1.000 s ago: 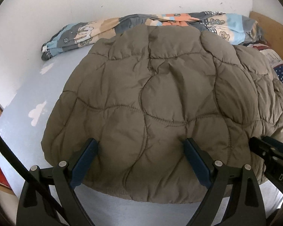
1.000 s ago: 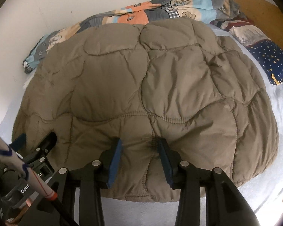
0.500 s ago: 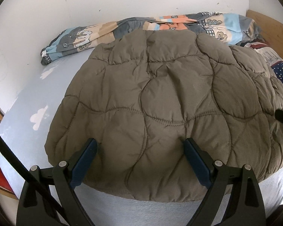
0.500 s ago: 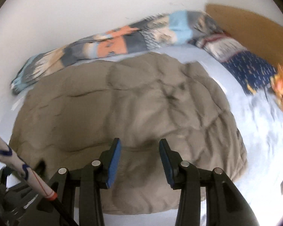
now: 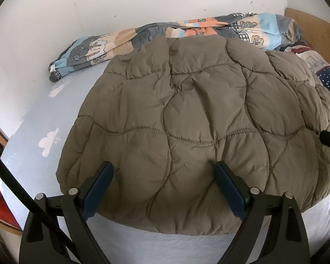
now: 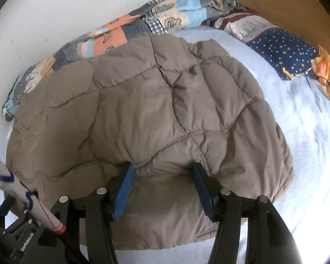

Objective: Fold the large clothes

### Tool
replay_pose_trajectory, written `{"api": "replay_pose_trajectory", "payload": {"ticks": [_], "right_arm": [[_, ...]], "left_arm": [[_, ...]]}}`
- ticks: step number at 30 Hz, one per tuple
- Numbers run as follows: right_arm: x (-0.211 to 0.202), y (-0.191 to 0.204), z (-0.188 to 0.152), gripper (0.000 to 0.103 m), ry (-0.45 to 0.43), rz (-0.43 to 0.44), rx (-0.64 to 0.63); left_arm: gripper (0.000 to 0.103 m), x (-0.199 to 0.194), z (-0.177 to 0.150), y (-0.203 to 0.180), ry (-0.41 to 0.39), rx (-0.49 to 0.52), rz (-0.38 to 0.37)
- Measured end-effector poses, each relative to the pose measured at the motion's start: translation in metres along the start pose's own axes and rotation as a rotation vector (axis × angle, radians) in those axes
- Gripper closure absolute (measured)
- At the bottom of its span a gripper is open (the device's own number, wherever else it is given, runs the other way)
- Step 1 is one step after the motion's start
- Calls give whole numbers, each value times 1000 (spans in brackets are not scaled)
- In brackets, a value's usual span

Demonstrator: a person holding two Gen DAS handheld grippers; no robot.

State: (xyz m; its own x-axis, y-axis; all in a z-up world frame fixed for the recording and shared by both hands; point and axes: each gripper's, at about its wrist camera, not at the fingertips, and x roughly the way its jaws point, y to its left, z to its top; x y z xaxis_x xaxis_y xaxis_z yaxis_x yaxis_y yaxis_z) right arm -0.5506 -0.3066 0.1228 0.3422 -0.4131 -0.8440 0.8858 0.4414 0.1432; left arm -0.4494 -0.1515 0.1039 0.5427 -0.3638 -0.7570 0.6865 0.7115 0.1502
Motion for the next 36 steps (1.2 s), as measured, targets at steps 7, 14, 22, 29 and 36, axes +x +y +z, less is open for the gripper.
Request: {"api": "replay_pose_trajectory", "payload": {"ticks": [7, 14, 22, 29, 36], "right_arm": [[-21, -4, 0, 43, -67, -11, -24], [-12, -15, -5, 41, -2, -27, 3], [-4, -28, -7, 35, 50, 56, 77], [-26, -61, -6, 35, -37, -18, 146], [12, -88, -12, 29, 101, 4, 204]], "left_arm": [[10, -9, -1, -2, -19, 23, 14], [10, -9, -3, -1, -9, 33, 13], [10, -11, -3, 13, 14, -1, -24], [10, -9, -8, 45, 13, -61, 44], [7, 19, -13, 56, 125, -110, -17]]}}
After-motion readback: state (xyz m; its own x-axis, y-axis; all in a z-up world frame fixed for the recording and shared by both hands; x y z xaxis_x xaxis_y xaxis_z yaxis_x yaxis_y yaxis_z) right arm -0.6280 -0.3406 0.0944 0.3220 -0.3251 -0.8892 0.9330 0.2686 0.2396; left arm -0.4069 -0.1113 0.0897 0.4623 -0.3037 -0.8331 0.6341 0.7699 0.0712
